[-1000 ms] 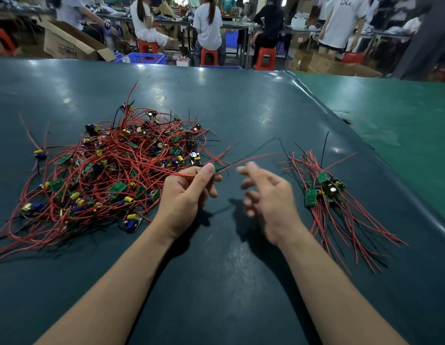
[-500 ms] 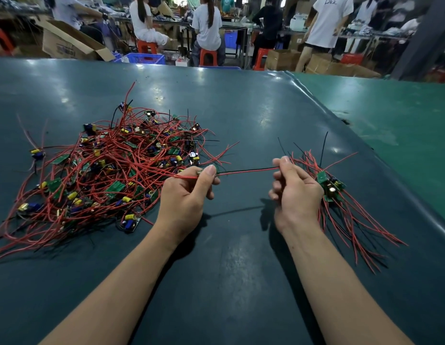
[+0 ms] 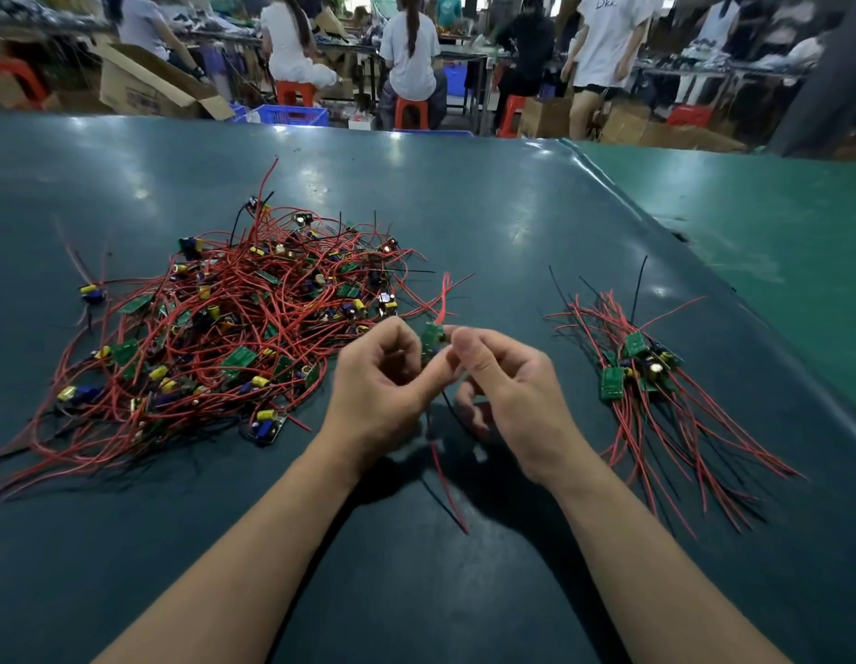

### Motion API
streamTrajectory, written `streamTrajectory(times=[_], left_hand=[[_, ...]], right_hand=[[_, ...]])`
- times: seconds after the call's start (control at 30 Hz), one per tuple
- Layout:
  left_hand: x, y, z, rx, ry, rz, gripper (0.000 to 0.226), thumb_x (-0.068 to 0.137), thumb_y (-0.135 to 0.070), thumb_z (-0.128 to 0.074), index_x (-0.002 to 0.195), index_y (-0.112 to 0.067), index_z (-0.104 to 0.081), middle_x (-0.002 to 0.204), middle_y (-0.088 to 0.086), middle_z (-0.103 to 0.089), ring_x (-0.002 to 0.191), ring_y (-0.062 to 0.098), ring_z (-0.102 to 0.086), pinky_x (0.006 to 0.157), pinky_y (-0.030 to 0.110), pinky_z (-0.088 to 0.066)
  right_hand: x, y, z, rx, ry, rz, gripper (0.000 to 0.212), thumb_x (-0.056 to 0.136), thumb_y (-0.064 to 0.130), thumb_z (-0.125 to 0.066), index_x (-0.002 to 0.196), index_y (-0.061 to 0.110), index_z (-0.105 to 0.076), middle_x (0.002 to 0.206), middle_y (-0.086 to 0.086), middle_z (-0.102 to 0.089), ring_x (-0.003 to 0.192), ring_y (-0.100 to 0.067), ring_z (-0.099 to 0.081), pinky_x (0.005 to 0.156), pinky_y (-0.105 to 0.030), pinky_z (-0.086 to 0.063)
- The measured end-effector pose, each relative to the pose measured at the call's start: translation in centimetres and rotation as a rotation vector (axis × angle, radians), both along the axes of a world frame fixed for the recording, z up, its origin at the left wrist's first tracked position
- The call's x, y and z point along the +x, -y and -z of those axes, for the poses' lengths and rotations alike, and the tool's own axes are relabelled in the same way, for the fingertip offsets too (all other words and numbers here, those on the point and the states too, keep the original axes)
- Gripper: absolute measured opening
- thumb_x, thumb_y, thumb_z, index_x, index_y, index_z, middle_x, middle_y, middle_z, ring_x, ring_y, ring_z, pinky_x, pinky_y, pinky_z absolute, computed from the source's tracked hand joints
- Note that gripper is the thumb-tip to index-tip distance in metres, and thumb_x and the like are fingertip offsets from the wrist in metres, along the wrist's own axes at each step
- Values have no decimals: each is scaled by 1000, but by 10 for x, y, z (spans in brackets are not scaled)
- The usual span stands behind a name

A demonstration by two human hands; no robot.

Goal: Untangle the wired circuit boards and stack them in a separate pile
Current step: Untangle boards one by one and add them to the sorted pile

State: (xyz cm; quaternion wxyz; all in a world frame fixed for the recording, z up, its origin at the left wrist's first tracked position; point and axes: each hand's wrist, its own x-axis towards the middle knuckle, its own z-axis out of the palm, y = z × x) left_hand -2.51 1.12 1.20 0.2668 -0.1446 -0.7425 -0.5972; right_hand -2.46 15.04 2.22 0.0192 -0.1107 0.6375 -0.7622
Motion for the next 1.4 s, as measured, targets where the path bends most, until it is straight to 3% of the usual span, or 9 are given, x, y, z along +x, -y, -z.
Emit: streamTrajectory(times=[0.13,0.3,0.4,0.63,0.8,0.97,1.13,1.27,1.4], left_hand=[[4,0,-2,64,105,252,32,74,-31,-61,65,-9,-39,57,1,-41,51,14,-37,50,28,-32],[3,-4,-12,665,464,561,19,77,-10,-62,88,-10,-47,66,3,-55,52,13,-56,49,26,-50],[2,-3,-11,558,627,612,19,86,-20,-67,96,-8,-57,65,8,-63,46,11,-54,46,24,-50],[2,-4,-10,453,623,530,18,76,-21,-67,73,-13,-51,55,10,-62,36,10,-46,39,20,-45],[5,0,-11,421,650,589,28,78,-12,-66,56,-22,-51,48,11,-56,31,11,-37,34,17,-36],[7,4,-12,395,753,722,26,76,-16,-62,55,-22,-48,42,9,-52,28,8,-27,33,12,-28],[6,15,-17,635,650,688,12,71,-19,-69,66,-18,-59,45,1,-52,29,4,-30,33,10,-29],[3,13,-16,627,591,530,18,81,-27,-63,91,-12,-66,58,-1,-58,34,1,-32,34,13,-29],[5,3,-9,311,605,479,25,75,-25,-70,95,-10,-68,60,6,-63,32,5,-32,35,13,-22]], right_hand=[[-4,-3,-2,-76,136,-31,35,79,39,-67,86,5,-72,61,-2,-51,43,-9,-40,40,-13,-27],[-6,-6,-6,-271,171,-77,16,76,25,-68,84,13,-76,59,1,-49,41,-6,-37,34,-14,-25],[-7,-7,-8,-269,196,-32,11,85,15,-64,83,11,-73,56,0,-50,40,-8,-37,33,-15,-25],[-12,-6,-5,-128,121,236,21,89,16,-68,70,13,-77,49,4,-47,37,-6,-34,37,-15,-24],[-25,-21,-8,-352,133,435,37,92,7,-63,56,11,-68,57,1,-58,35,-4,-34,33,-13,-21],[-30,-29,-6,-423,134,563,28,92,3,-62,65,7,-65,54,2,-58,35,-3,-36,32,-15,-22],[-30,-45,-14,-615,167,673,21,97,14,-59,77,8,-64,50,6,-57,36,-2,-38,34,-14,-25],[-13,-23,-9,-157,221,277,40,81,51,-65,91,13,-70,56,4,-60,34,-5,-39,34,-12,-25],[-3,-7,-5,71,191,-6,44,74,42,-71,93,2,-70,56,-3,-63,37,-9,-47,34,-17,-36]])
